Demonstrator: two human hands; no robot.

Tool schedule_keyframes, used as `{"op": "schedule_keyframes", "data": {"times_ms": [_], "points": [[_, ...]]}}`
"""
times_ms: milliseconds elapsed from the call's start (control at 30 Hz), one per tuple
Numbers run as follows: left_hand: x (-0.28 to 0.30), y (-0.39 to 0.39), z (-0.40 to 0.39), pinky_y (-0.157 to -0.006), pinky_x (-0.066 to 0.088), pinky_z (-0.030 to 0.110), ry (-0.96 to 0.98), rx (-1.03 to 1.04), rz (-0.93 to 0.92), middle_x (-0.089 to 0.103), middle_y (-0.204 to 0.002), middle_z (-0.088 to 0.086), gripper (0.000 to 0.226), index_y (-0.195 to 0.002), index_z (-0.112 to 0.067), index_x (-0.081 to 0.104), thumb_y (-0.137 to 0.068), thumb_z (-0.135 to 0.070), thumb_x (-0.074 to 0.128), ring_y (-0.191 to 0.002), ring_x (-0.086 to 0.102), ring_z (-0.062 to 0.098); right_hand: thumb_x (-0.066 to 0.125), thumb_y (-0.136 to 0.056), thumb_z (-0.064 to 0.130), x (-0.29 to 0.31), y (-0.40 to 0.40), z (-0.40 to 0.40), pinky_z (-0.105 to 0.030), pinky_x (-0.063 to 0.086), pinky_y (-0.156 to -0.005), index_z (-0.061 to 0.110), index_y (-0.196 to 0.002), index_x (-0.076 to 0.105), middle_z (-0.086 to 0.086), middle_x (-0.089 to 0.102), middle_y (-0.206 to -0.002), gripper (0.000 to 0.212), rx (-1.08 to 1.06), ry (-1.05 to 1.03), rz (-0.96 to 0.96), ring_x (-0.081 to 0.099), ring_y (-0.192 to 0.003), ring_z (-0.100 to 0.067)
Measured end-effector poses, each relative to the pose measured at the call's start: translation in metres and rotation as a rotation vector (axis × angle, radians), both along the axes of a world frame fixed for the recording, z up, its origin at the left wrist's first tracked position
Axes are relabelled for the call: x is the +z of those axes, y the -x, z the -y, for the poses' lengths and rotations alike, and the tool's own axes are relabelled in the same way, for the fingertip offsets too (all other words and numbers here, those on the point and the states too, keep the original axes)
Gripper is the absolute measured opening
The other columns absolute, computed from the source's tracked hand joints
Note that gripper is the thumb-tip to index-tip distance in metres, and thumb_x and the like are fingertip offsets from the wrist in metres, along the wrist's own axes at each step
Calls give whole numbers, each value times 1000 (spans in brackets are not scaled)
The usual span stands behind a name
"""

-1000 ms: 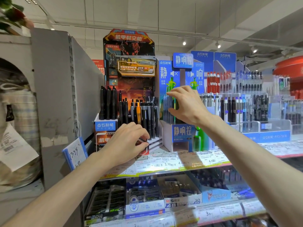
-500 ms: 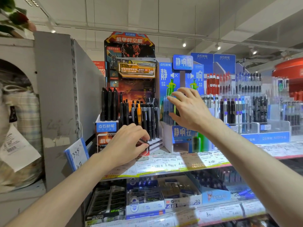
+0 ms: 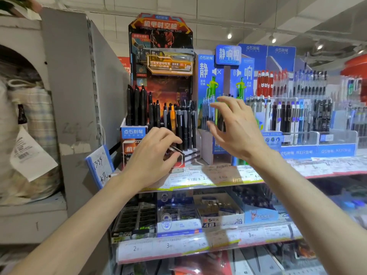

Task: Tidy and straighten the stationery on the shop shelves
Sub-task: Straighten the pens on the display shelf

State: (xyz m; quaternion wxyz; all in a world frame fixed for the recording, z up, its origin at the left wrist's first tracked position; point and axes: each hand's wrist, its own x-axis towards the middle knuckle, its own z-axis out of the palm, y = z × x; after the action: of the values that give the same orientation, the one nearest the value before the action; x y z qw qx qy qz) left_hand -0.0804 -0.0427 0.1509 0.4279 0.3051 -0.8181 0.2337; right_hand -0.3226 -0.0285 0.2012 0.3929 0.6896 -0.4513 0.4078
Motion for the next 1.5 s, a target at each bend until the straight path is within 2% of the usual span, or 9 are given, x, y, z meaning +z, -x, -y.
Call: {"op": "schedule_keyframes", "data": {"times_ms": [167, 267, 467, 633, 733, 933, 1000, 1100, 1500], "points": [[-22, -8, -34, -91, 40, 22, 20, -49, -213, 63, -106, 0, 22, -109, -12, 67, -88, -15, 71, -102, 55, 16, 59, -95, 31, -52, -14, -28, -39, 49, -86, 11, -120, 60, -4, 61, -112, 32, 230, -33, 184, 58, -99, -21], [-44, -14, -53, -83, 47, 28, 39, -79, -306, 63, -99, 1, 18, -106, -9, 67, -89, -12, 70, -94, 58, 19, 63, -93, 25, -85, -19, -43, -39, 50, -78, 12, -112, 63, -1, 61, -100, 22, 322, -60, 282, 58, -85, -18], [-99, -23, -70, -69, 48, 27, -48, -113, -327, 62, -83, -7, 9, -97, -10, 70, -88, -10, 69, -75, 58, 12, 62, -93, 25, -140, -14, -63, -37, 49, -66, 15, -105, 66, 3, 58, -85, 16, 387, -160, 350, 55, -70, -15], [-146, -28, -47, -70, 50, 30, -280, -40, -280, 58, -85, -13, 8, -98, -20, 67, -90, -19, 66, -77, 57, 7, 66, -93, 20, -182, 1, -56, -33, 50, -66, 17, -102, 66, 9, 57, -84, 10, 365, -309, 281, 55, -73, -10], [-169, -29, -25, -77, 50, 34, -393, 77, -201, 56, -90, -15, 12, -102, -28, 64, -90, -31, 64, -86, 58, 10, 59, -92, 31, -207, 9, -40, -28, 50, -70, 22, -102, 66, 14, 57, -90, 14, 257, -459, 210, 56, -80, -5], [-182, -19, 8, -79, 46, 30, -643, 229, -223, 64, -101, -9, 26, -111, -33, 65, -94, -48, 52, -93, 62, 17, 57, -95, 35, -213, 5, 0, -37, 50, -81, 24, -119, 68, -2, 67, -103, 28, -4, -682, 131, 63, -98, -28], [-178, -16, 14, -76, 44, 29, -671, 236, -218, 58, -109, -9, 23, -113, -34, 60, -95, -45, 50, -94, 60, 17, 55, -95, 34, -208, -2, 13, -39, 52, -83, 26, -123, 66, -3, 66, -116, 31, -20, -718, 91, 62, -106, -28], [-174, -13, 19, -81, 45, 31, -682, 218, -188, 52, -115, -8, 22, -116, -33, 56, -98, -41, 47, -101, 57, 16, 54, -96, 30, -206, -9, 30, -36, 52, -85, 25, -115, 70, 1, 66, -119, 25, 3, -714, 52, 56, -114, -23], [-172, -15, 30, -95, 45, 33, -674, 155, -107, 58, -118, -8, 34, -131, -29, 57, -99, -37, 50, -112, 52, 15, 61, -95, 22, -205, -4, 14, -36, 56, -77, 29, -116, 73, 9, 75, -109, 25, 109, -706, 100, 69, -96, -19]]}}
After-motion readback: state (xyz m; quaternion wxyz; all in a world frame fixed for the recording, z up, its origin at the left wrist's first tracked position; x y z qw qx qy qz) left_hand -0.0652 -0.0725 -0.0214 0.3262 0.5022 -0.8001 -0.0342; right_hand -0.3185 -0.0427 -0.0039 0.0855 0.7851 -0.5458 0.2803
